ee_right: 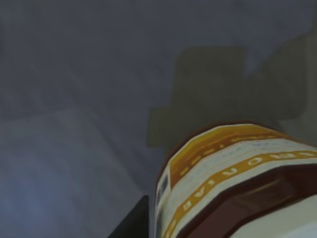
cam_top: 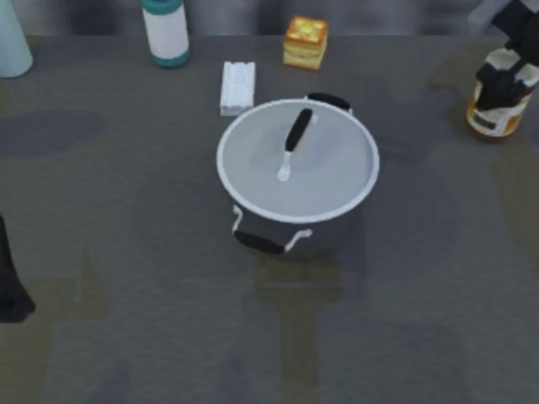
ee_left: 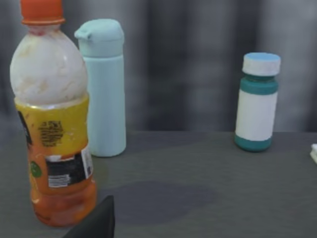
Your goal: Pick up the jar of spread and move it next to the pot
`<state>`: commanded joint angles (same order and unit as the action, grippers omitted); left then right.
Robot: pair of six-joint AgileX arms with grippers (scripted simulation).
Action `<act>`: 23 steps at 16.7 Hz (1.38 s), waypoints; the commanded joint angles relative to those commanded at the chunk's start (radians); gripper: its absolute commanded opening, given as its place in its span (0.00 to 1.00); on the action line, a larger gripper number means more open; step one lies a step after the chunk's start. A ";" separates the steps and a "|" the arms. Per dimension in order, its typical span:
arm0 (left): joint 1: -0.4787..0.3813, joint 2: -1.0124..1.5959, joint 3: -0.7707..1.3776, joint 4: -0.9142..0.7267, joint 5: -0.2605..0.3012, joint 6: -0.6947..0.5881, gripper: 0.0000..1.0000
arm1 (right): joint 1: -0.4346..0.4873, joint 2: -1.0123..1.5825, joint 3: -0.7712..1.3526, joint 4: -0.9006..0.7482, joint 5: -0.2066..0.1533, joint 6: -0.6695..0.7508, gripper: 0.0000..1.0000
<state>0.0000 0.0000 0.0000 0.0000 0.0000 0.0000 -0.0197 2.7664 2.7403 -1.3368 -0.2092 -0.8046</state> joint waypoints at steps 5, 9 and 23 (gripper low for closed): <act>0.000 0.000 0.000 0.000 0.000 0.000 1.00 | 0.000 0.000 0.000 0.000 0.000 0.000 0.17; 0.000 0.000 0.000 0.000 0.000 0.000 1.00 | 0.000 0.000 0.000 0.000 0.000 0.000 0.00; 0.000 0.000 0.000 0.000 0.000 0.000 1.00 | 0.000 -0.208 -0.231 0.036 -0.003 0.003 0.00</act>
<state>0.0000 0.0000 0.0000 0.0000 0.0000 0.0000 -0.0194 2.5580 2.5094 -1.3005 -0.2120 -0.8019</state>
